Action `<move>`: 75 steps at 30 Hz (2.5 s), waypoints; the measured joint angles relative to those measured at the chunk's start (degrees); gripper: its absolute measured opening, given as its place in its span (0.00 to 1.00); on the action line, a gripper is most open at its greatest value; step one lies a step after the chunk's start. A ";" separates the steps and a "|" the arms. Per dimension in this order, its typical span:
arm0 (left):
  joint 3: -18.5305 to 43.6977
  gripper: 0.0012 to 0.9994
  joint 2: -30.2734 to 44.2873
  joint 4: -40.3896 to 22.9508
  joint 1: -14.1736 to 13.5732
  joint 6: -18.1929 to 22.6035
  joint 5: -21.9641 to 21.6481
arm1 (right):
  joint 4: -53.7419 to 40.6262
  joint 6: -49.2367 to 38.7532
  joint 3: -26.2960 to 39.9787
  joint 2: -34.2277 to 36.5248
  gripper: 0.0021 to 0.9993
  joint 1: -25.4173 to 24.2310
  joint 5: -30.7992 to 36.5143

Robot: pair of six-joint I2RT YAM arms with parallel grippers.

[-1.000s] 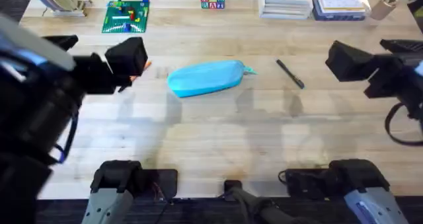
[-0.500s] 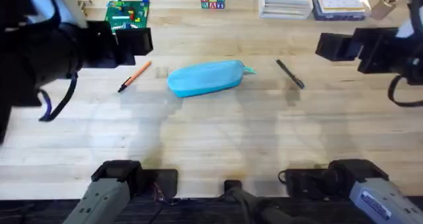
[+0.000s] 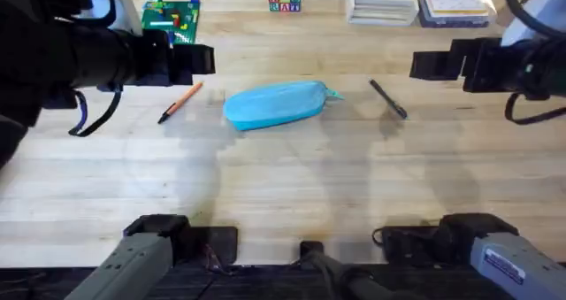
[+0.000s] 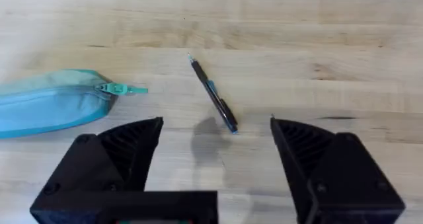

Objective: Unzip the bag, pick up the pens from the table one at a time and place them inside, then zip the bag closed.

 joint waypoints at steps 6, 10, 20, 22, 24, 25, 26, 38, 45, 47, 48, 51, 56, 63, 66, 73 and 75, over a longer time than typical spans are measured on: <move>0.00 0.99 -0.02 1.35 0.00 0.00 0.00 | -0.02 0.00 0.22 0.00 1.00 0.00 -0.02; 0.00 0.99 -0.02 1.27 0.00 0.00 0.00 | -0.04 0.00 0.24 0.00 1.00 0.00 -0.02; 0.00 0.99 -0.02 1.07 0.00 0.27 0.51 | -0.04 -0.02 0.24 0.00 1.00 0.00 -0.02; 0.00 0.99 -0.02 1.07 0.00 1.95 1.84 | -0.04 0.00 0.24 0.00 1.00 0.00 -0.02; 0.00 0.99 -0.02 1.03 0.18 4.85 4.15 | -0.04 -0.02 0.24 0.00 1.00 0.00 -0.02; 0.00 0.99 -0.02 0.97 0.42 6.52 5.59 | -0.06 0.00 0.24 0.00 1.00 0.00 -0.02; 0.00 0.99 -0.02 0.85 0.84 8.25 7.20 | -0.07 0.00 0.24 0.00 1.00 0.00 -0.02; 0.00 0.99 0.33 -1.94 13.40 33.24 33.70 | -0.07 0.00 0.24 0.00 1.00 0.00 -0.02; 0.04 0.99 5.29 -2.72 18.12 44.14 45.12 | -0.07 -0.01 0.24 0.00 1.00 0.00 -0.02; 0.04 0.99 7.14 -2.47 18.63 45.63 46.57 | -0.07 0.00 0.24 0.00 1.00 0.00 -0.02; 0.04 0.99 7.95 -2.57 18.72 46.12 46.80 | -0.07 -0.01 0.24 0.00 1.00 0.00 -0.02; 0.04 0.99 9.95 -3.87 18.75 47.17 46.39 | -0.07 0.00 0.24 0.00 1.00 0.00 -0.02; 0.04 0.99 12.02 -4.12 18.75 47.95 46.31 | -0.07 0.00 0.24 0.00 1.00 0.00 -0.02; 0.09 0.99 14.49 -8.92 18.75 59.77 47.25 | -0.07 0.00 0.24 0.00 1.00 0.00 -0.02; 0.09 0.99 16.17 -12.74 18.75 73.52 49.09 | -0.07 0.00 0.27 0.00 1.00 0.00 -0.02; 0.09 0.99 19.78 -13.55 18.75 86.30 51.38 | -0.09 0.00 0.27 0.00 1.00 0.00 -0.02; 0.09 0.99 20.68 -13.55 18.75 89.05 52.35 | -0.08 0.00 0.27 0.00 1.00 0.00 -0.02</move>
